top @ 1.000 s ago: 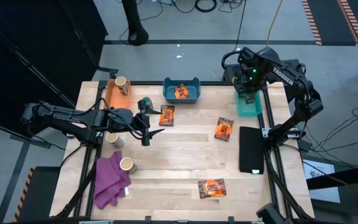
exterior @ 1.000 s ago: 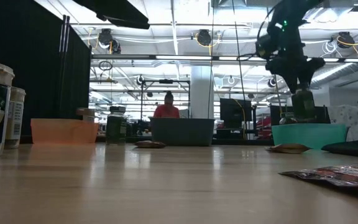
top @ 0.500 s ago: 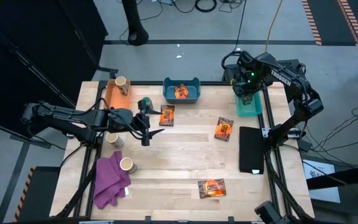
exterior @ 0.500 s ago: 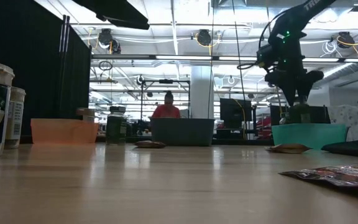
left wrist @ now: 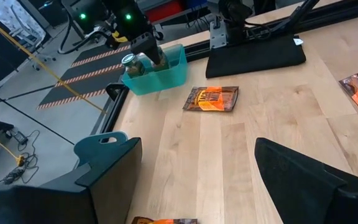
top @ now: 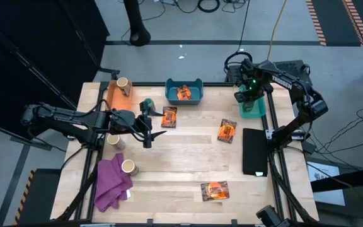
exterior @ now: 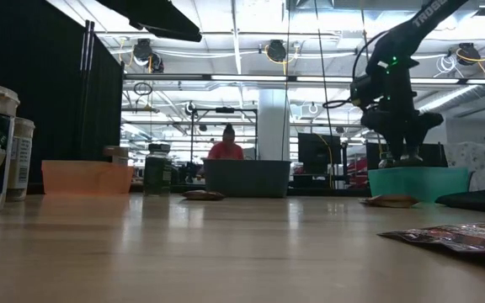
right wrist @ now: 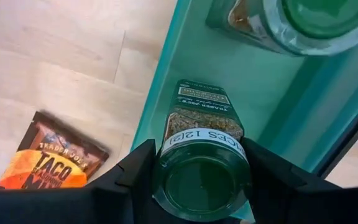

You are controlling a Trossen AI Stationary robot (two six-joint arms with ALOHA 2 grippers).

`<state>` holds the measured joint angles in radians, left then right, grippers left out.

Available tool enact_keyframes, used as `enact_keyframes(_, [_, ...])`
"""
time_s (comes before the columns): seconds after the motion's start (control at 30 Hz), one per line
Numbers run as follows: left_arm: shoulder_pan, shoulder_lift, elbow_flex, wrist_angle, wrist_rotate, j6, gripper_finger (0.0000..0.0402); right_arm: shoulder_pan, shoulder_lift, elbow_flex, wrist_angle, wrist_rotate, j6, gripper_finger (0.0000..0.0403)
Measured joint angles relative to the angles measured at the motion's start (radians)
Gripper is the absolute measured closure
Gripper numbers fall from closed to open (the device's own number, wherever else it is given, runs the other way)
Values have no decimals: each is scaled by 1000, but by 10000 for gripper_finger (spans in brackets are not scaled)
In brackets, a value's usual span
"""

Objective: Sort spices by type
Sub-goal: Put the right green seasoning bottle into the light blue bin, then put the top left orange seasoning into the dark blue bin

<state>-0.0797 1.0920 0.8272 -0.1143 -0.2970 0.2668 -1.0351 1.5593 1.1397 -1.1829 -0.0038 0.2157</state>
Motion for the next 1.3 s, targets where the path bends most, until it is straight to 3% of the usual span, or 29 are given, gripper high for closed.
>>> enact_keyframes(0.23, [0,0,0,0,0,0,85,0,-2,-14,15,2,0,222])
enact_keyframes(0.4, [0,0,0,0,0,-1,85,0,0,-18,12,7,0,162])
enact_keyframes(0.5, [0,0,0,0,0,-1,85,0,0,-18,14,7,1,146])
enact_keyframes(0.8, [0,0,0,0,0,-1,85,0,0,29,7,34,30,149])
enact_keyframes(1.17, [0,0,0,0,1,-2,85,34,-5,200,-85,67,59,150])
enact_keyframes(1.3, [0,0,0,-3,1,-19,85,93,-46,253,-100,181,104,150])
